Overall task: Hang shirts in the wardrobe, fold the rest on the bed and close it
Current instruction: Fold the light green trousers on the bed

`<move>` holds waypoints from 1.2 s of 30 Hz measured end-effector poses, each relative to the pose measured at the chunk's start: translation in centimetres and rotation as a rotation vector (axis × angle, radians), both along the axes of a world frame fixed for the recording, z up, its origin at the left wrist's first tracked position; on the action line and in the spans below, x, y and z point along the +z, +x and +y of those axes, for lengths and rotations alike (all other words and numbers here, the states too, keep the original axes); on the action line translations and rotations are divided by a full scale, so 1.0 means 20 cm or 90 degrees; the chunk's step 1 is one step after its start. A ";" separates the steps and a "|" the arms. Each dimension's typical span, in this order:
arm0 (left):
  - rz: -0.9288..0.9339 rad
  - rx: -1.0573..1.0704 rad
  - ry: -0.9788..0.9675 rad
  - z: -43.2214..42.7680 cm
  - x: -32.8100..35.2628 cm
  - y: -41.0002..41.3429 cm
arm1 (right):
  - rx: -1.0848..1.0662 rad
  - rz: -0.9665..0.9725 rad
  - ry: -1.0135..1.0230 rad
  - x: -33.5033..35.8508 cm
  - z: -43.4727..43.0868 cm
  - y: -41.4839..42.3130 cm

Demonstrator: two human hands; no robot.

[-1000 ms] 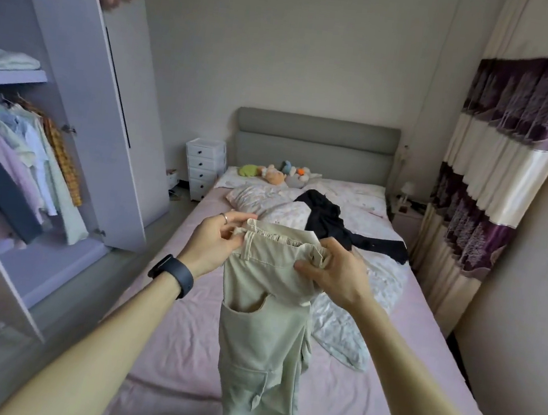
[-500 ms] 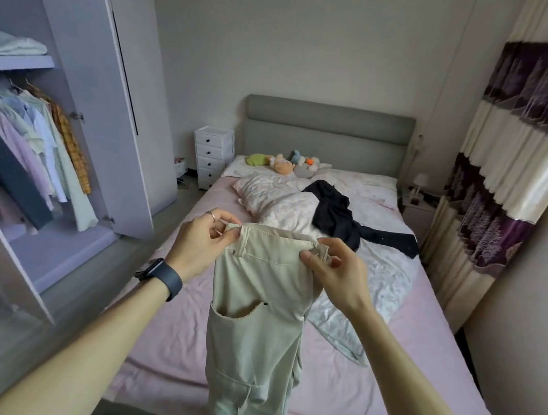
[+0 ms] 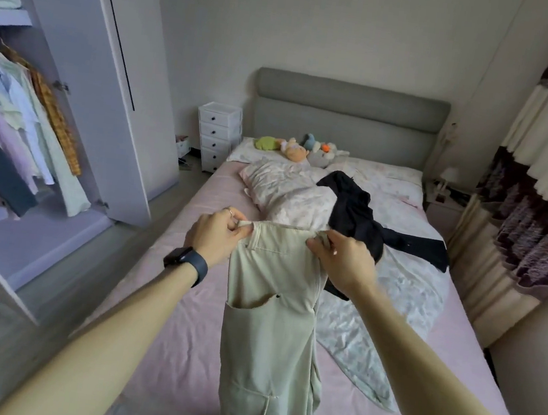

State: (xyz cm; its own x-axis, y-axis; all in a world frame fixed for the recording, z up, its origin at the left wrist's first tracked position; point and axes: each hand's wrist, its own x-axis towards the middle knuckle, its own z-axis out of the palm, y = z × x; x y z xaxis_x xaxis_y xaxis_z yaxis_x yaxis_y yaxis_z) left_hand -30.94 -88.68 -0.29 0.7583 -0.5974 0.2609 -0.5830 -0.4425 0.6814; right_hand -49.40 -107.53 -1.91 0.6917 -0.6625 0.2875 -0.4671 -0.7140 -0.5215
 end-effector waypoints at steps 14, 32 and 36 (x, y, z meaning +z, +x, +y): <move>0.248 -0.029 0.144 -1.12 -1.21 1.08 | -0.168 0.108 0.248 -1.18 -0.91 1.11; 0.277 -0.113 0.219 -2.02 -2.41 1.56 | -0.190 0.105 0.362 -2.33 -1.65 1.67; 0.204 -0.187 0.131 -1.78 -2.47 1.30 | -0.044 0.172 0.102 -2.39 -1.28 1.47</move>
